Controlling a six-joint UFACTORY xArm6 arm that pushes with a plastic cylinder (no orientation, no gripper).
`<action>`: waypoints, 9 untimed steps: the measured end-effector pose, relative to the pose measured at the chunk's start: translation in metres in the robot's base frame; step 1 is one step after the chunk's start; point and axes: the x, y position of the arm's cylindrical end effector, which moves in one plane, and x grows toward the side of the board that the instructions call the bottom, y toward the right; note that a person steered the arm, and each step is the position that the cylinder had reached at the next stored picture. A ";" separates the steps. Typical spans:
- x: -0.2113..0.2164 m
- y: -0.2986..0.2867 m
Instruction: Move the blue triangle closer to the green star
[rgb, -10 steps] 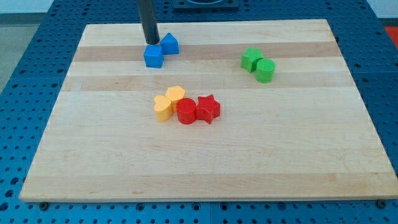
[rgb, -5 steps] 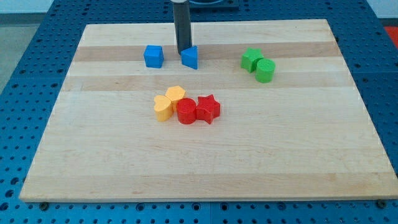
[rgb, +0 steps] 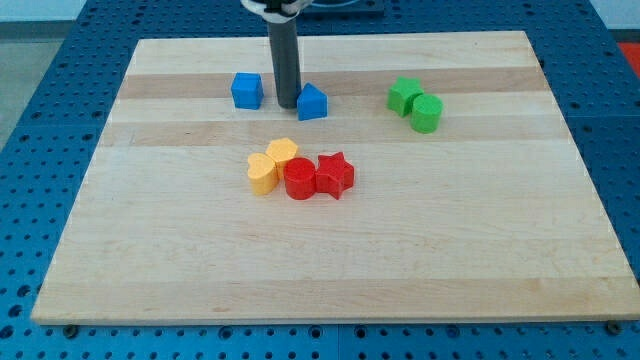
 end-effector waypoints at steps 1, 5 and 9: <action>0.009 0.000; 0.010 0.035; 0.010 0.055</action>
